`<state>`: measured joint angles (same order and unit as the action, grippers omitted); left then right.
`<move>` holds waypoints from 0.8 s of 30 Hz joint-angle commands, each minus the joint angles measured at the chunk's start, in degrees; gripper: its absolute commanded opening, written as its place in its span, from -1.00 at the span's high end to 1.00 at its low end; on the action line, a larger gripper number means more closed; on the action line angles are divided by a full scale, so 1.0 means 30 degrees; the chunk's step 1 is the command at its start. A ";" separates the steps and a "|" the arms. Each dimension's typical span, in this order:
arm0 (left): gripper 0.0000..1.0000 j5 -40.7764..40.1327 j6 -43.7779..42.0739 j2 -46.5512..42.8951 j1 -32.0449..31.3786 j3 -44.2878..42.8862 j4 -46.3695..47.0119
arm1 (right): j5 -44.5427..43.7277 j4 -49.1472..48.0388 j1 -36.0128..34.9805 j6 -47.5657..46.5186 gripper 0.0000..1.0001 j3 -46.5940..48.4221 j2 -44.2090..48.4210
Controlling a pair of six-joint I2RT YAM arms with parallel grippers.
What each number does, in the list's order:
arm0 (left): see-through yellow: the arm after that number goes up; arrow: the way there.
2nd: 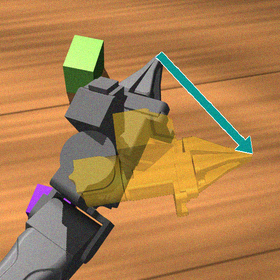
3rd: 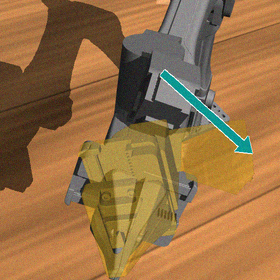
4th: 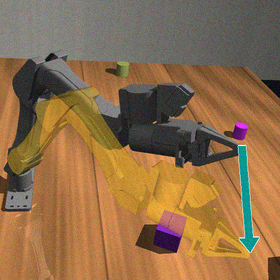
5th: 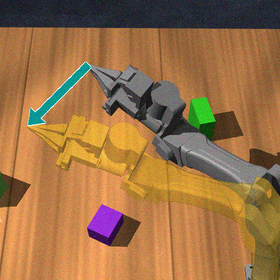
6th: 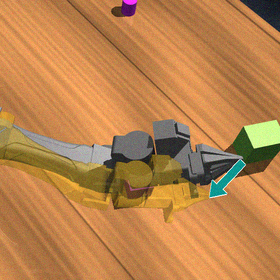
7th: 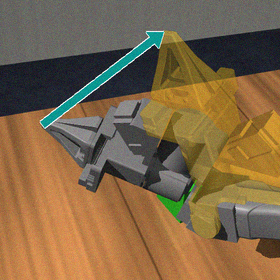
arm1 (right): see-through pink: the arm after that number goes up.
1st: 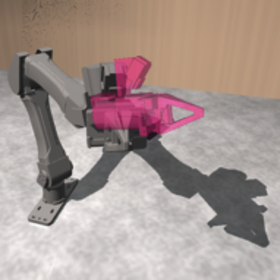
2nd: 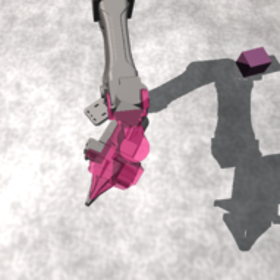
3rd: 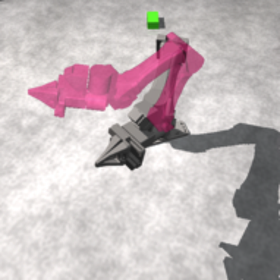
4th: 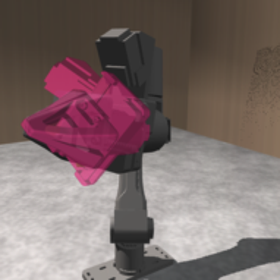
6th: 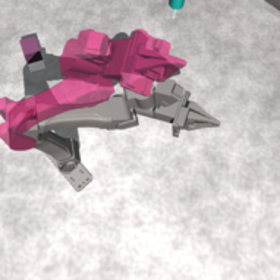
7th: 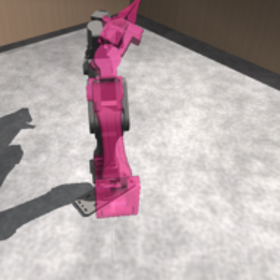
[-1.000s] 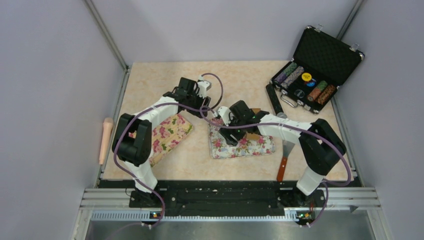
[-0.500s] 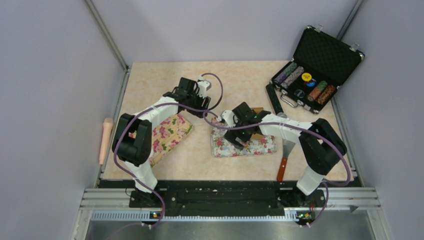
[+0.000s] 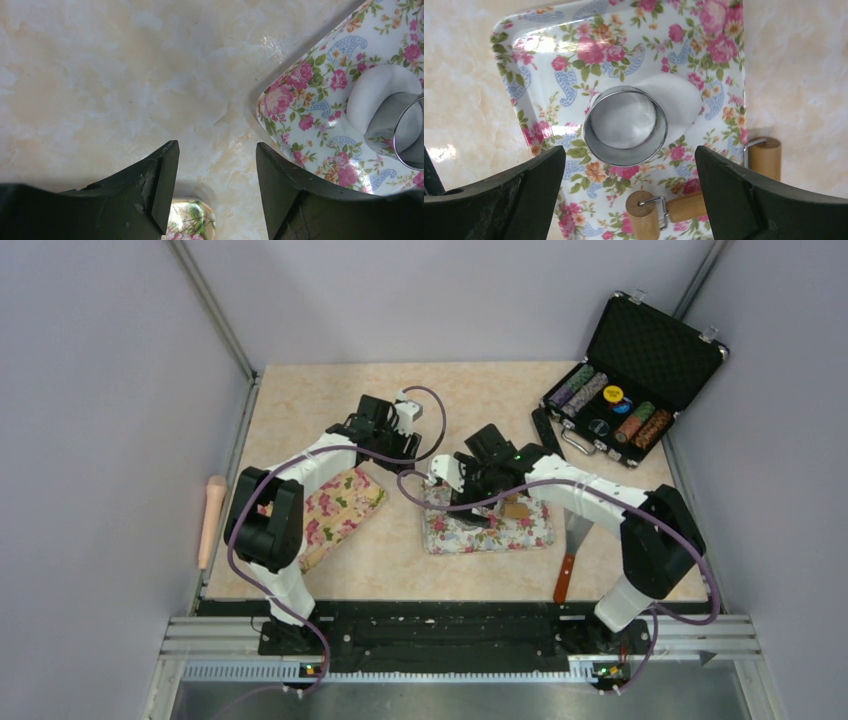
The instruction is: Roll out the dumpling wrappers from the dough
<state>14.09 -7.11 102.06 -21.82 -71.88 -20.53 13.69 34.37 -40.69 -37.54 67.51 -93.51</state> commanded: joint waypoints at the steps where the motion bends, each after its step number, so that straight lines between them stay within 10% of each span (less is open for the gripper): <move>1: -0.26 0.0069 0.0135 -0.0625 0.0043 -0.0090 0.0636 | 0.2671 0.0977 0.0113 -0.5278 -0.98 0.0143 0.1244; 7: -0.26 0.0056 0.0035 -0.0626 0.0064 -0.0035 0.0604 | 0.4330 0.0420 0.0115 -1.0328 -0.98 -0.1379 0.1368; 24: -0.26 0.0153 -0.0001 -0.0659 0.0102 0.0047 0.0662 | 0.3727 0.1211 0.0223 -1.0108 -0.93 0.1098 -0.2725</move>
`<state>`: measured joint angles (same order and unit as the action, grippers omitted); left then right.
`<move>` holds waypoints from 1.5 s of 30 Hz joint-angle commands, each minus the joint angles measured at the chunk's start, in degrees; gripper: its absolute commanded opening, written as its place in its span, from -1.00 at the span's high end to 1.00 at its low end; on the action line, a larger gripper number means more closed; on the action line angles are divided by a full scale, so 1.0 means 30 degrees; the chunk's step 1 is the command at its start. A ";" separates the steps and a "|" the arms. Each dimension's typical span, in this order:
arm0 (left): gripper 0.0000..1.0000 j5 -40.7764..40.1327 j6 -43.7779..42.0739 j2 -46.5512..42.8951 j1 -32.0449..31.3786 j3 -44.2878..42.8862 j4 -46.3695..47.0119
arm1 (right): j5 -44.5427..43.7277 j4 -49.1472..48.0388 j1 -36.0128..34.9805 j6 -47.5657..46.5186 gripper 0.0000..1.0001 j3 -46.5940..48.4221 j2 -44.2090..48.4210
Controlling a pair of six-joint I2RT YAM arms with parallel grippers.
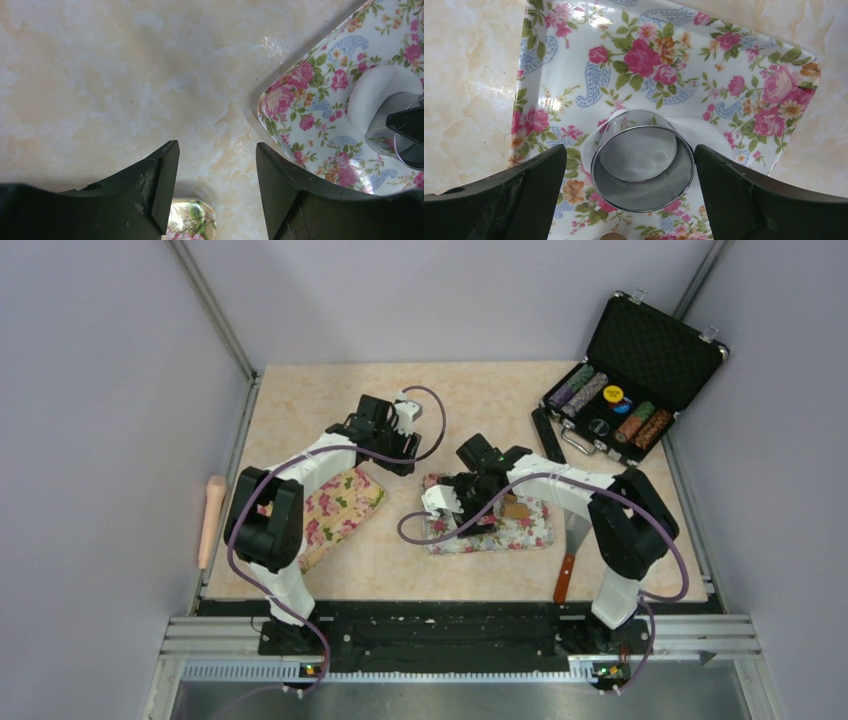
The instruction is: Roll out the dumpling wrappers from the dough
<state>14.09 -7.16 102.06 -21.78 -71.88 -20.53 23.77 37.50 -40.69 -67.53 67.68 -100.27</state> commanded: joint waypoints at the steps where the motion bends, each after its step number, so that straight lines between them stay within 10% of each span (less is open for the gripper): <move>1: -0.26 0.0170 0.0013 -0.0645 0.0101 0.0045 0.0678 | 0.0368 0.0155 0.0253 0.0045 -0.91 0.1092 -0.0561; 16: -0.26 0.0274 0.0250 -0.0769 0.0102 0.0115 0.0741 | 0.0802 0.0495 0.0437 0.3566 -0.03 0.0807 -0.1035; 45: -0.23 -0.1069 0.2327 -0.0697 -0.0280 0.0972 0.2167 | -0.5829 -0.7673 0.0461 1.2278 0.11 -0.5107 0.2914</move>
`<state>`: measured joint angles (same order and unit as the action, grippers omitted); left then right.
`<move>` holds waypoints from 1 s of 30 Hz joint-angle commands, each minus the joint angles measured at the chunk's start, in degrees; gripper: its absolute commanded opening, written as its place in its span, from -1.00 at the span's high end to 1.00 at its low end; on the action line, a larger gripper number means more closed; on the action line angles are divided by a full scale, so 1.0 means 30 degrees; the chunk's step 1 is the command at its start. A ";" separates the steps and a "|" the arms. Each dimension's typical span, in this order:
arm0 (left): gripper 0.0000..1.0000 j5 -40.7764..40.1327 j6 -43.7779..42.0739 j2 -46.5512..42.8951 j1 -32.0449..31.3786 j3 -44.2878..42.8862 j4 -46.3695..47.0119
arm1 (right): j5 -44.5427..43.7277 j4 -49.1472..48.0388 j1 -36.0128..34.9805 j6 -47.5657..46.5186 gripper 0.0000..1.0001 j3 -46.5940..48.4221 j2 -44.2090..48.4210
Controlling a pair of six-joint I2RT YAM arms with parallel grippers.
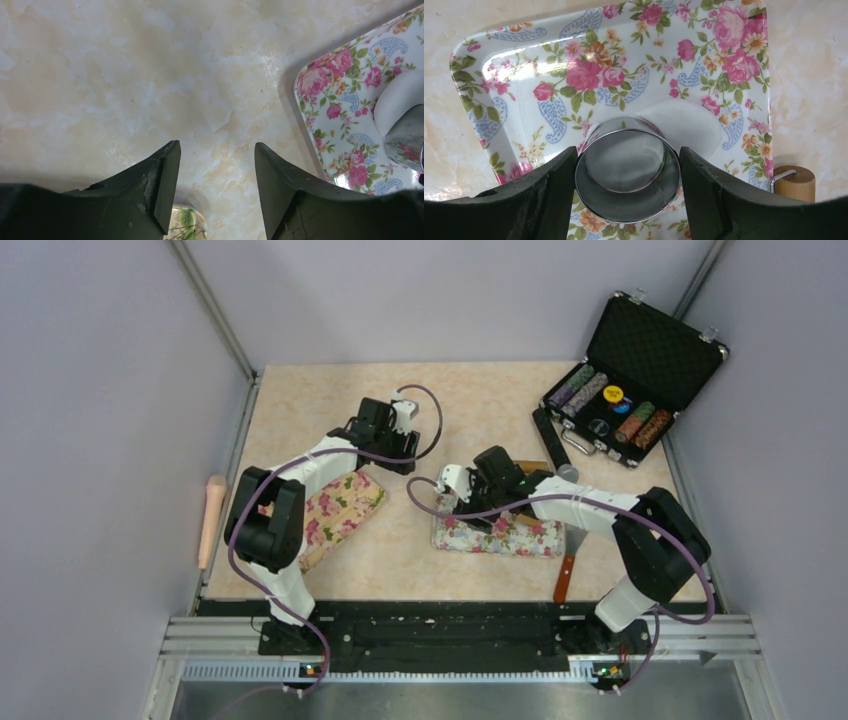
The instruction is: Roll out the dumpling wrappers from the dough
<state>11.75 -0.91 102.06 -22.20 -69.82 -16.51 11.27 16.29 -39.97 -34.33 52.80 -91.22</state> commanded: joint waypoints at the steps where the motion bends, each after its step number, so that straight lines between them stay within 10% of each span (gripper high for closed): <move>1: -0.23 -0.0288 0.0251 -0.0704 -0.0172 0.0279 0.0844 | -0.1659 -0.0778 0.0200 0.1469 0.15 -0.0164 -0.0162; 30: -0.22 -0.0322 0.0648 -0.0205 -0.1539 0.0512 0.1327 | 0.0766 -0.1023 0.1364 0.3286 0.83 -0.2089 0.1650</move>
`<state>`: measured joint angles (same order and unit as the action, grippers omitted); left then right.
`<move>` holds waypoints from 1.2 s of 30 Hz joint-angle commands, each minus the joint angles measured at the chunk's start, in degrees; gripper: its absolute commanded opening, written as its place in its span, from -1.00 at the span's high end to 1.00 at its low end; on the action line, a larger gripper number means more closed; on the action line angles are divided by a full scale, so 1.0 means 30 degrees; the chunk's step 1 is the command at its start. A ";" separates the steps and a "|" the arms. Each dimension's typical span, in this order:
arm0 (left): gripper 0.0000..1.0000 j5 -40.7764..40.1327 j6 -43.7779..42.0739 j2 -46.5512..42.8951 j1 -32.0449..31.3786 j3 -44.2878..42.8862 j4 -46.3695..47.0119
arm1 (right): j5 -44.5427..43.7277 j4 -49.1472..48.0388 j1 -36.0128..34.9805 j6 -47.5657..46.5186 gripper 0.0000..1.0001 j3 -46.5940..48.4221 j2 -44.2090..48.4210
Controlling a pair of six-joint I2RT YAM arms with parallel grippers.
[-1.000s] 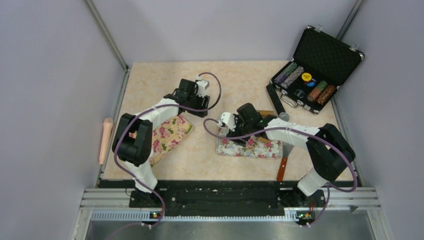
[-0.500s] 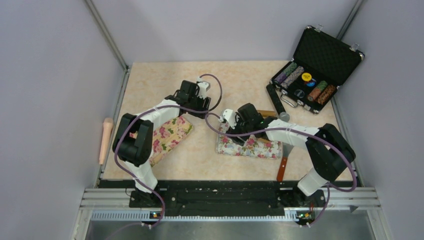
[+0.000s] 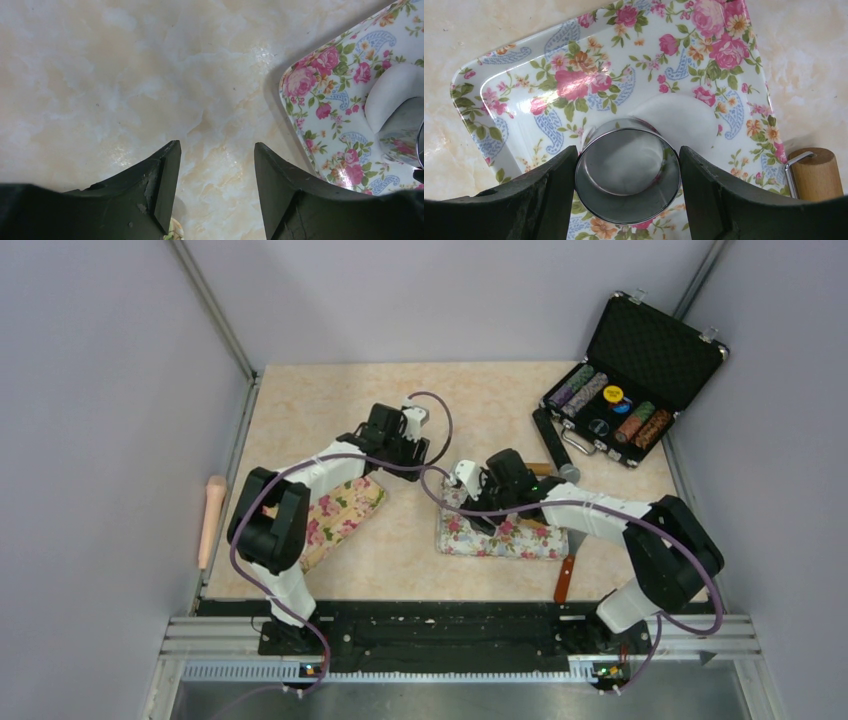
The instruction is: Roll out the dumpling wrappers from the dough
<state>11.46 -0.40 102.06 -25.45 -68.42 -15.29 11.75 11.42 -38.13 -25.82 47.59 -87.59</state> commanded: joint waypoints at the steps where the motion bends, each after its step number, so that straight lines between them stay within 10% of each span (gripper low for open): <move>1: -0.22 -0.0581 0.0423 -0.0163 -0.0673 -0.0033 0.0920 | 0.0648 0.0393 0.0848 0.0499 0.83 -0.0427 0.0422; 36: -0.21 -0.1630 0.0653 0.3596 -0.3008 -0.2148 -0.0921 | 0.2295 -0.0950 0.2323 0.1665 0.84 -0.1033 0.0577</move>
<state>6.24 0.36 111.55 -33.36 -73.93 -18.02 20.08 8.84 -31.38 -21.54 45.39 -86.04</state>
